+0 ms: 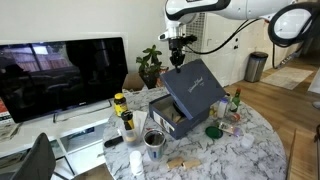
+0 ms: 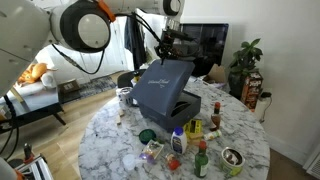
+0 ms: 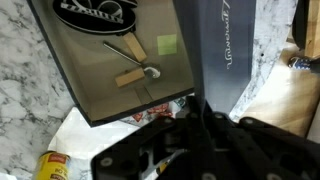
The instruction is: Pick up the blue box lid and place it on the blue box
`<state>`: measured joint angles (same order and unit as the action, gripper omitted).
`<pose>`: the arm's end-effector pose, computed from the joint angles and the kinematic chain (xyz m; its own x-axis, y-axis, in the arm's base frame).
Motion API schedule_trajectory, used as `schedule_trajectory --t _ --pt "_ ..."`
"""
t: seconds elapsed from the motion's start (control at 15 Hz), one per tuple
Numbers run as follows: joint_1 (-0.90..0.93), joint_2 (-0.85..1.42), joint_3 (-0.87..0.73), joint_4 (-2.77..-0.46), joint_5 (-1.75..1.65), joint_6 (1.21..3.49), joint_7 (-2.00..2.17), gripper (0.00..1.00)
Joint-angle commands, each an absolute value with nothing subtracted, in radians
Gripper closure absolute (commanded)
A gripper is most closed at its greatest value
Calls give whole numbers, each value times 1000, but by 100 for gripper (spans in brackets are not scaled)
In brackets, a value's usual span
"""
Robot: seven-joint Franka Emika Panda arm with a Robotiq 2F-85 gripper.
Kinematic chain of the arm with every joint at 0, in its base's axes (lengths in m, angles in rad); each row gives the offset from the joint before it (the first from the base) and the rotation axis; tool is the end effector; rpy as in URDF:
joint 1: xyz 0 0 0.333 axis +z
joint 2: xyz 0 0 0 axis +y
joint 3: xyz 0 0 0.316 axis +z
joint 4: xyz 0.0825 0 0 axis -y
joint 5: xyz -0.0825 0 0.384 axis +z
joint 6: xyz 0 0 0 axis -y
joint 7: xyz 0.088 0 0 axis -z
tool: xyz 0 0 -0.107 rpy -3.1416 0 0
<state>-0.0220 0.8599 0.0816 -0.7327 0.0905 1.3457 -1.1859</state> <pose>0.7375 0.0285 0.4278 0.3366 0.9403 0.0504 0.9086 -0.3103 -0.2796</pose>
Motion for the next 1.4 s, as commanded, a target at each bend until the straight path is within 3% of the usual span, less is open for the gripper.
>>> schedule_trajectory --t 0.0,1.33 --pt "-25 896 92 -656 101 1320 -1205 99" --pt "-21 1014 110 -550 101 1466 -1235 99"
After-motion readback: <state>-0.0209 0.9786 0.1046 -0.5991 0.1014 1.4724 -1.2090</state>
